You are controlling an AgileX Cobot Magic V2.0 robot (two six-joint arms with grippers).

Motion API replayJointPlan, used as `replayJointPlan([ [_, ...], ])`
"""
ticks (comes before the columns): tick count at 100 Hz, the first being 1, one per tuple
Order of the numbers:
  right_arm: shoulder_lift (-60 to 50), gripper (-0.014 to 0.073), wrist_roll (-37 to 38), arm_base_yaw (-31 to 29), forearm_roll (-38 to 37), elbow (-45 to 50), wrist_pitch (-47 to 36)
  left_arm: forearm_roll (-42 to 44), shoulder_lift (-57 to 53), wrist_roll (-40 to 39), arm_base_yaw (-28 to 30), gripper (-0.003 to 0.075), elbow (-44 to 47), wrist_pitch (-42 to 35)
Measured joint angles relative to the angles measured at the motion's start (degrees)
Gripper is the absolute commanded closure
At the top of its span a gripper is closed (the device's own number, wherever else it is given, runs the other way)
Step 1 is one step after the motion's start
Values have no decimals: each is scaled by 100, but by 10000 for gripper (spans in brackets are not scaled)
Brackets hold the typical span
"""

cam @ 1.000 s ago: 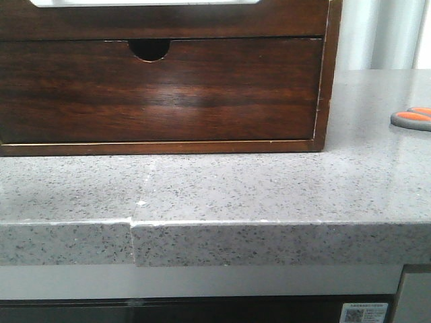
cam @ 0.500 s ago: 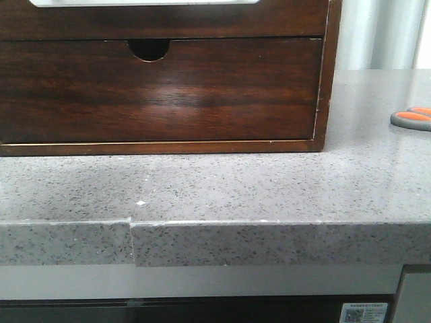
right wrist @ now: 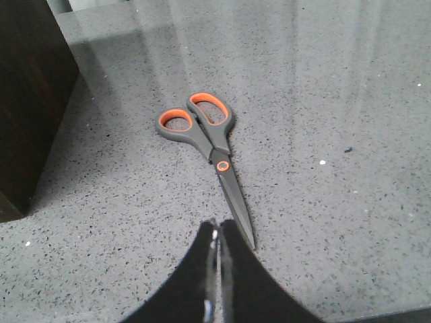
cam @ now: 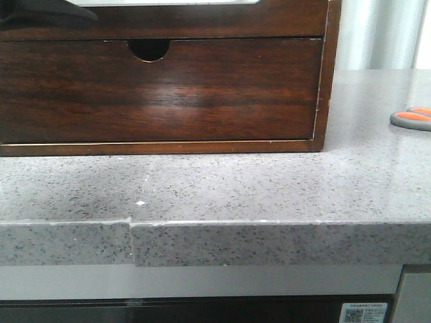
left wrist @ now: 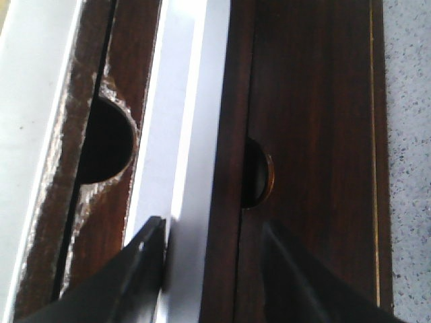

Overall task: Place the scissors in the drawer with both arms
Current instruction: 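Pull the wooden drawer out toward the robot with the left gripper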

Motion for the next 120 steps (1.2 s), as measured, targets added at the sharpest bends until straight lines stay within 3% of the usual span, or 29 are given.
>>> replayJointPlan([
  [26,0,654,0,0,0,0,0,24,66,0,0,455,-168,596],
  [48,0,654,-7,0,0,0,0,78,66,60,0,743,-226,658],
  [82,0,654,-7,0,0,0,0,235,26,276,-65,742,-226,706],
  [120,0,654,4,0,0,0,0,187,-471,238,-722,742,-16,1298],
])
